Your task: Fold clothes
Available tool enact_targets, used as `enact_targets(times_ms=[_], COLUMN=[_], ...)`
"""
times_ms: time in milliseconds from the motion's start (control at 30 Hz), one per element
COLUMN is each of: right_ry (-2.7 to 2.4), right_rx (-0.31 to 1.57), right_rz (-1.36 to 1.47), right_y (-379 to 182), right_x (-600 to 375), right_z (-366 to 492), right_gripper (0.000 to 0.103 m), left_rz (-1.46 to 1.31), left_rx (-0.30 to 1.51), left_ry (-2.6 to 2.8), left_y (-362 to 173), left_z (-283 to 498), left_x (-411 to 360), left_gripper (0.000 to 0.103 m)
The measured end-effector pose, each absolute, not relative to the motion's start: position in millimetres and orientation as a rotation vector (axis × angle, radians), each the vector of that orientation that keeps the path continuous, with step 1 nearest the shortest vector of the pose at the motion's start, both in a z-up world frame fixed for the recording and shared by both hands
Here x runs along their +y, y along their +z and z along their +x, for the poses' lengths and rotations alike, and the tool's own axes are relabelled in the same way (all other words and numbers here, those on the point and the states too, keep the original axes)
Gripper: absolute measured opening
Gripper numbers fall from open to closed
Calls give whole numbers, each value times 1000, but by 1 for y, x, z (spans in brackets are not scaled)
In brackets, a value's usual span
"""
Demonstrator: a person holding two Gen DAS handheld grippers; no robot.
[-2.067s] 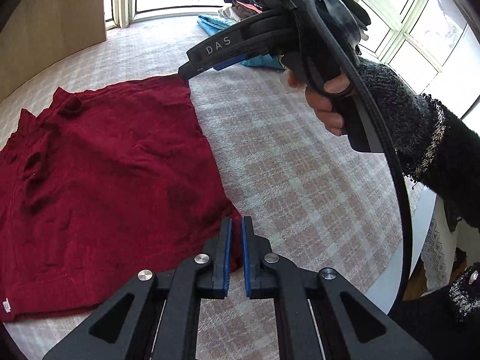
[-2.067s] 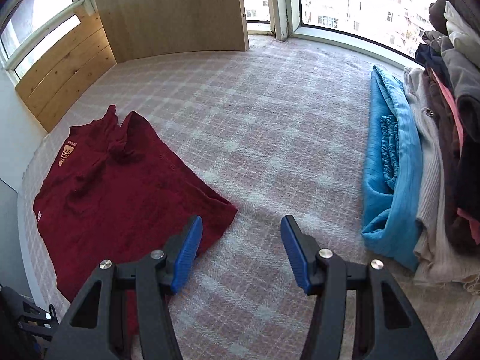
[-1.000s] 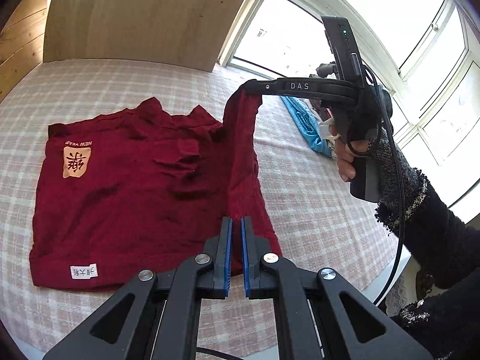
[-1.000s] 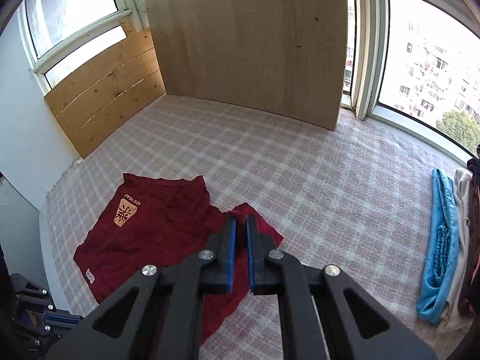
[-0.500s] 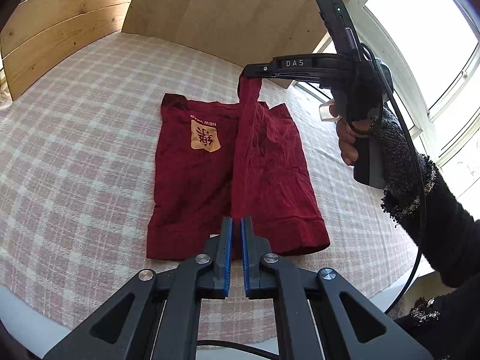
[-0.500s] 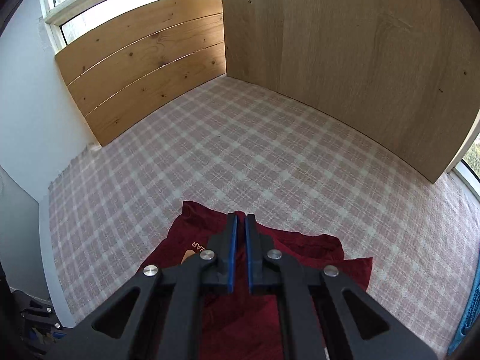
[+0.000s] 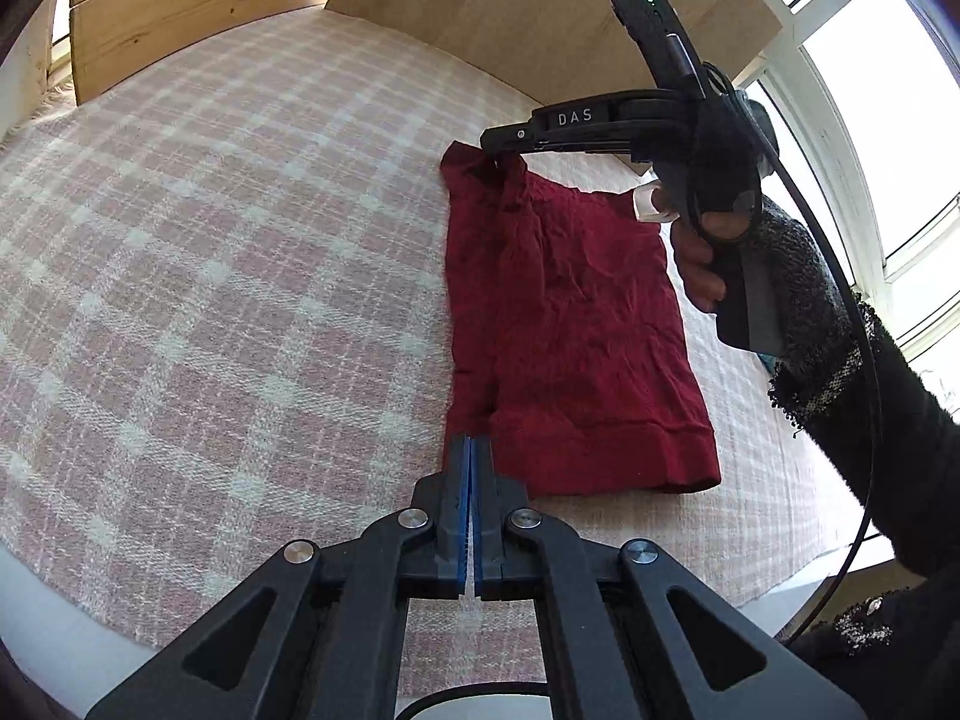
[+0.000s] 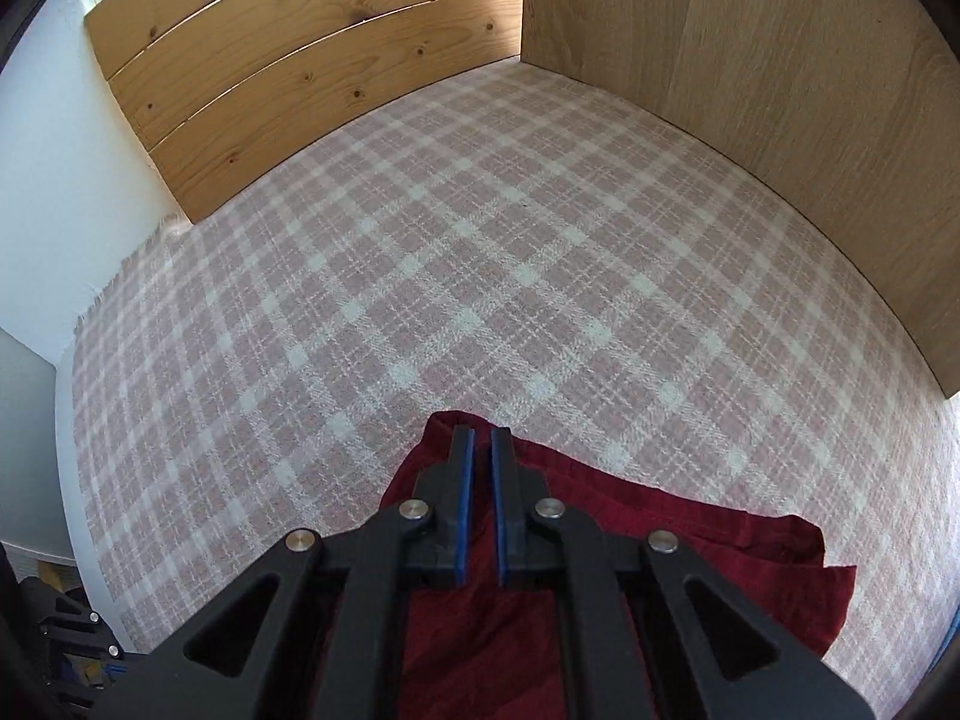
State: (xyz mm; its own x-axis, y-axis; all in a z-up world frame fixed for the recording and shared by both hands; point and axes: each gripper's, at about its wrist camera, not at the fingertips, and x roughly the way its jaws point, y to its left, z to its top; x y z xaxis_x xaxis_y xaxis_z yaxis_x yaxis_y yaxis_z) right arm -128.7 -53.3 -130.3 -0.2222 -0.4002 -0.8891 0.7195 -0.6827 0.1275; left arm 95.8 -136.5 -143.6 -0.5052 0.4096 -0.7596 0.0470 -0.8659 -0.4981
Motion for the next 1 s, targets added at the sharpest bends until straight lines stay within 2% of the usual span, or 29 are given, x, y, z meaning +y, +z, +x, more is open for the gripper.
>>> enact_targets(times_ms=[67,100,133,200,233,333,467,667,733,767,800,1000], right_ry=[-1989,-2017,-2049,-2130,-2183,-2282,-2311,-2312,-2294,-2284,-2274,-2263], right_rx=[299,250,202,146,176,273,228,127,121,120,125,177], right_rz=[1285,1269,1251,1210,1201,1256,1362,1453,1466,1470,1472,1446], right_y=[-109,-99,-89,-72,-69,-76,-105,-135,-141,-144,-144,-146], right_x=[-27,-8,11,49,64,99,129,154,149,146,142,128], right_z=[-129,-128,-126,-122,-121,-133,-147,-163,-167,-169,-170,-170], right_gripper=[16,29,48,59,59,59,59,59,59,59,59,59], left_rz=[-1391,-1377,-1364,-1348,-1356,-1381,-1448,-1475,-1488,-1496,-1500,-1401], left_rx=[-653,-608,-561,-490,-454,-365,-274,-292,-302,-303,-304,-342], left_ry=[2454,2461,2467,2469,2459,2447,2444,2403,2407,2409,2401,2456], left_y=[-129,-122,-115,-106,-106,-112,-128,-149,-153,-154,-154,-132], left_z=[90,84,77,56,43,2,-48,-84,-88,-90,-90,-73], left_x=[-134,-131,-127,-121,-117,-107,-97,-90,-91,-92,-93,-113], left_gripper=[0,2,10,22,27,27,27,27,20,10,5,3])
